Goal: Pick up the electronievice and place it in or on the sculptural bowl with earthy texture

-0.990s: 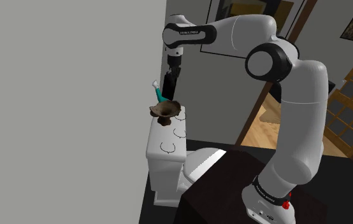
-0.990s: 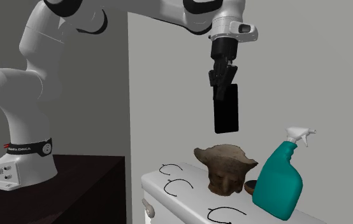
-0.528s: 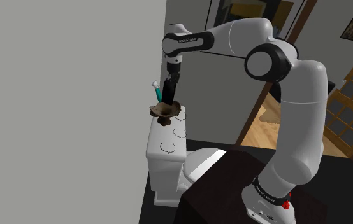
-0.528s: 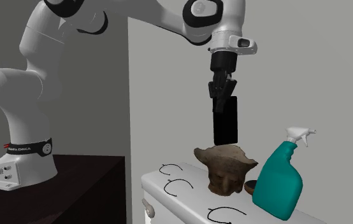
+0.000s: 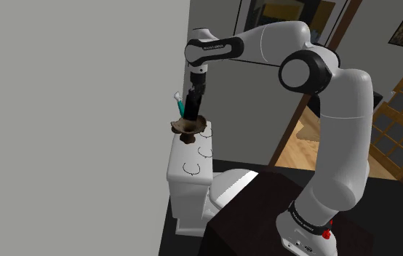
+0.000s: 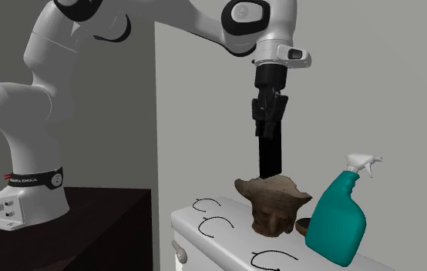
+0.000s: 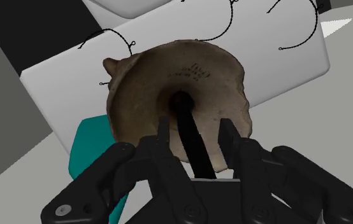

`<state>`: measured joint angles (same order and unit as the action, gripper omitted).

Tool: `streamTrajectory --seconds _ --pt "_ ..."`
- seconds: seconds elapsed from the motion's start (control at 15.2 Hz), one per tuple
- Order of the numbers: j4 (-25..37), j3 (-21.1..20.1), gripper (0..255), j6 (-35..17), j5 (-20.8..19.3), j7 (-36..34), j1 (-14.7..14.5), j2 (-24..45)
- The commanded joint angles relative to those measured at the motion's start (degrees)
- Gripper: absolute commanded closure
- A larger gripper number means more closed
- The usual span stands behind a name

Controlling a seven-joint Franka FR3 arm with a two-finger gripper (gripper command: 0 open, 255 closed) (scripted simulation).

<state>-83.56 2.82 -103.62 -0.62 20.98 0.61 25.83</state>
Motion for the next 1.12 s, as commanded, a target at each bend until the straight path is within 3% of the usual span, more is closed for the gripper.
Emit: streamTrajectory --seconds 0.0,0.26,0.53,1.06 --pt "0.0 0.0 0 0.0 0.0 0.0 0.0 -0.01" --pt "0.01 0.0 0 0.0 0.0 0.0 0.0 0.0" --pt "7.95 -0.02 0 7.51 0.03 0.03 -0.03 0.43" --pt "7.95 -0.02 0 7.5 0.03 0.03 -0.03 0.43"
